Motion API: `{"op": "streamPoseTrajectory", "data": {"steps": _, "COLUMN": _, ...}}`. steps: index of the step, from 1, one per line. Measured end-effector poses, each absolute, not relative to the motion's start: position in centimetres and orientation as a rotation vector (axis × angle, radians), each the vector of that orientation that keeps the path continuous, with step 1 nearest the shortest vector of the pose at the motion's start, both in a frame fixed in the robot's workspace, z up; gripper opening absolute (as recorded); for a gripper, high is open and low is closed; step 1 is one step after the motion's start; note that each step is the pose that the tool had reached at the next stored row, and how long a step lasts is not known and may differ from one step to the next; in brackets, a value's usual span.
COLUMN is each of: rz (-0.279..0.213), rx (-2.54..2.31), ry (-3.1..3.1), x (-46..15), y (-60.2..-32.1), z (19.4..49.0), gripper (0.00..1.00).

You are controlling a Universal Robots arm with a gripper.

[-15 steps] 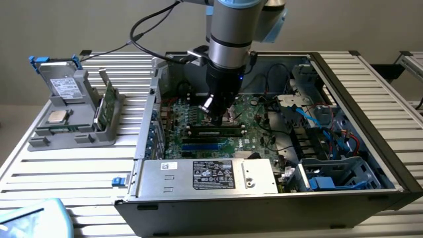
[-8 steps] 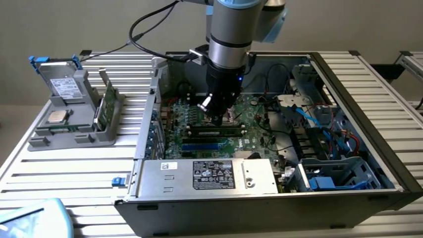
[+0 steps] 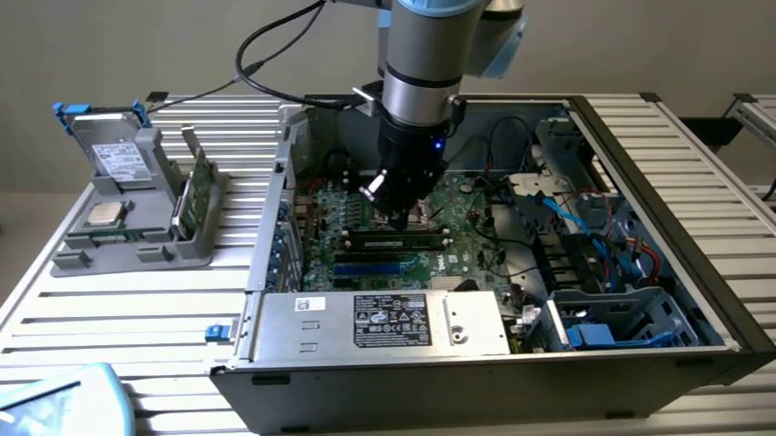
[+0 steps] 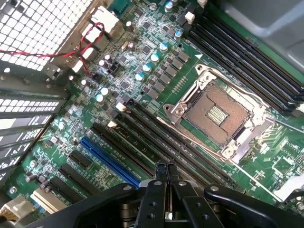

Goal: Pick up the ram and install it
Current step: 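Press down the ram until it locks into place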

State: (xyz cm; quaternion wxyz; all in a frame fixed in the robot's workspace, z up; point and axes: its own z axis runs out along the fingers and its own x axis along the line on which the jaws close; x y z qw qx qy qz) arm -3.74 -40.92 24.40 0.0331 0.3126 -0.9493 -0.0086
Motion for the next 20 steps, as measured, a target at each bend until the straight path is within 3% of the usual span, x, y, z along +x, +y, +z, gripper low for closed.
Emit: {"op": "streamPoseTrajectory", "data": {"steps": 20, "rz": -0.027, "rx": 0.715, "ry": -3.009, "x": -3.74, "y": -41.24, "z": 24.40, "gripper": 0.11}}
